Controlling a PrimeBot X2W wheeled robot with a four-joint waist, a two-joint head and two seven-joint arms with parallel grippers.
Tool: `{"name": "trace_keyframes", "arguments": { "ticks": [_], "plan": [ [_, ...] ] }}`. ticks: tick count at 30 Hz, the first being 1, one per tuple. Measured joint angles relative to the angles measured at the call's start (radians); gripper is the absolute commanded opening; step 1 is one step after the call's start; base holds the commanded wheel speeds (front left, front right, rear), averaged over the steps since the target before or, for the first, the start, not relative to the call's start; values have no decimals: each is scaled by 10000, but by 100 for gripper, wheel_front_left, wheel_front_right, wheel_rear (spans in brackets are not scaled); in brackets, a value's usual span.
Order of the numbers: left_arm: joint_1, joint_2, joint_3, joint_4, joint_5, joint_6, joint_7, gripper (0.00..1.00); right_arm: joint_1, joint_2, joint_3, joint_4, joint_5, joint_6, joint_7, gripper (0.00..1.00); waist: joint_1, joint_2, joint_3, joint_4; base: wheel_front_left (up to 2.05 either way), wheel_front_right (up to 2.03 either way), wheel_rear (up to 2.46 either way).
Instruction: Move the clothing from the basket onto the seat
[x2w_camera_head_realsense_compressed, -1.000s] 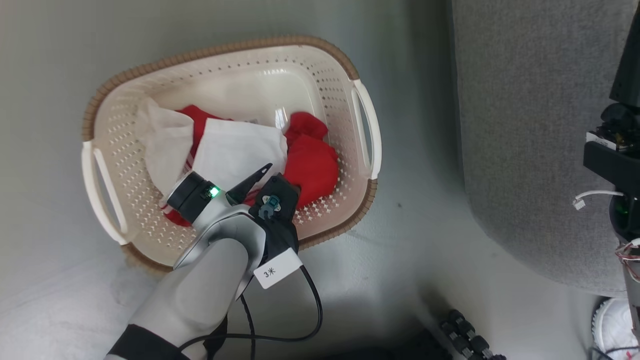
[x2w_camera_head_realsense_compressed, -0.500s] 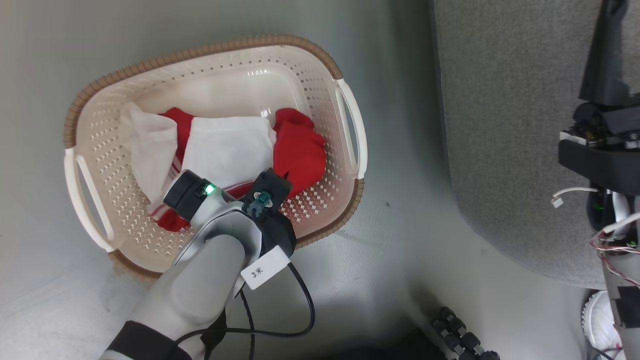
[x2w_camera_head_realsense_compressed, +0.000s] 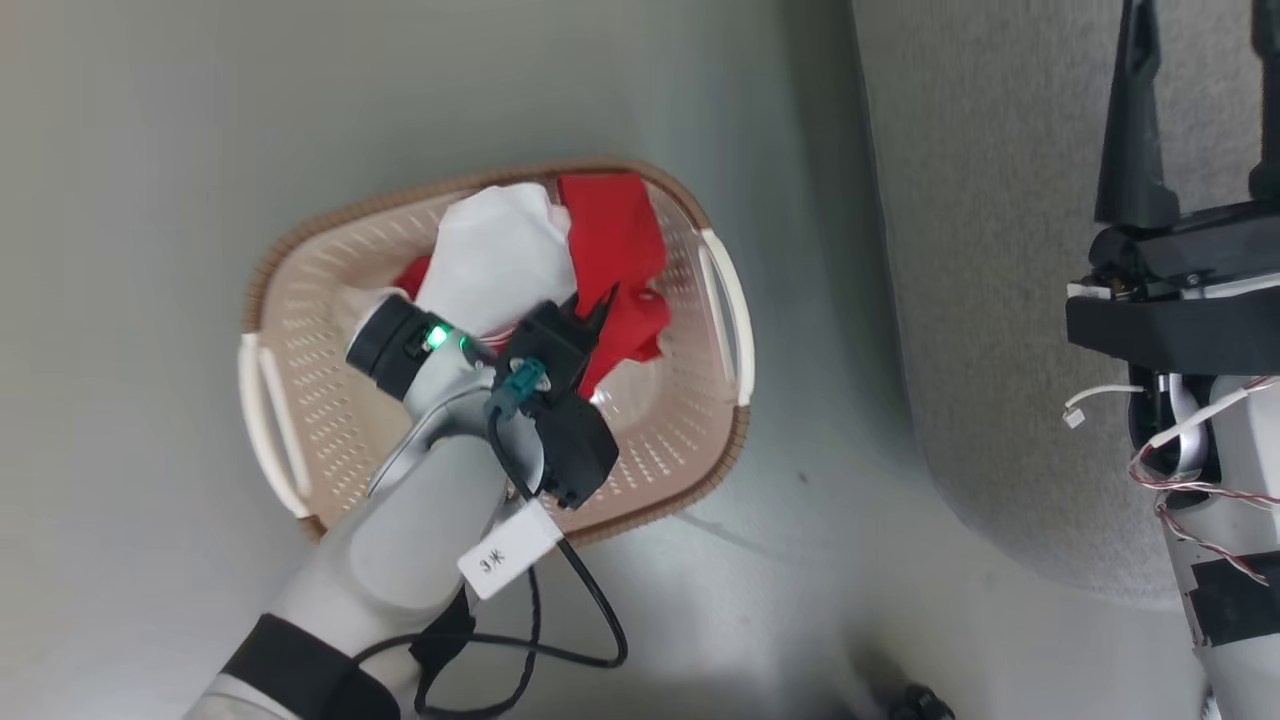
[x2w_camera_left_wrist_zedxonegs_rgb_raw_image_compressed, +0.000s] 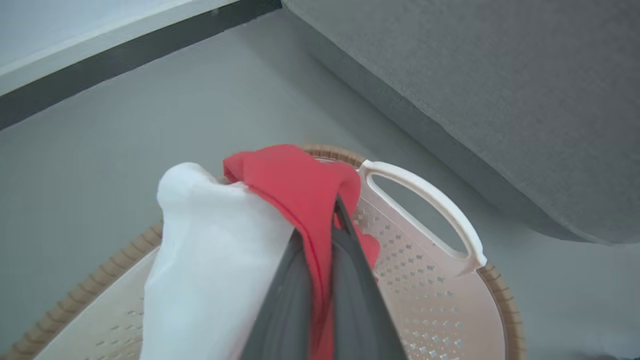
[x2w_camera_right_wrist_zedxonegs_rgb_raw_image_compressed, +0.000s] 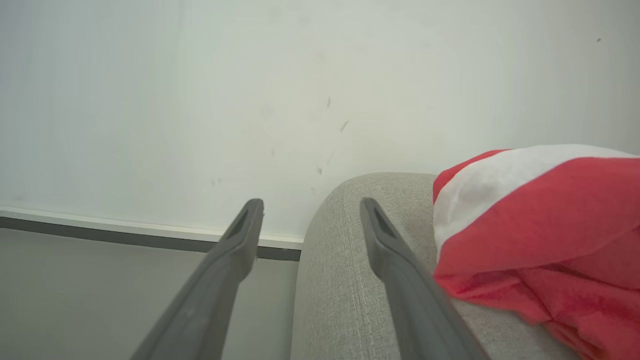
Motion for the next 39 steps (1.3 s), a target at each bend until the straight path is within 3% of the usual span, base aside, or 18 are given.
{"name": "trace_keyframes", "arguments": {
  "ticks": [13, 22, 39],
  "plan": [
    [-345, -44, 393, -614, -656, -15, -194, 0, 932, 240, 205, 1049, 2, 165, 0, 100, -1, 0, -1825, 802, 0, 0, 0],
    [-464, -94, 784, -928, -924, -280, -196, 0, 1637, 497, 357, 1743, 12, 194, 0, 100, -1, -1, -3187, 1182, 0, 0, 0],
    [-466, -132, 1060, -940, -1478, -629, -198, 0, 2175, 941, 1220, 3233, 15, 859, 2, 100, -1, -1, -5771, 1404, 0, 0, 0]
  ]
}}
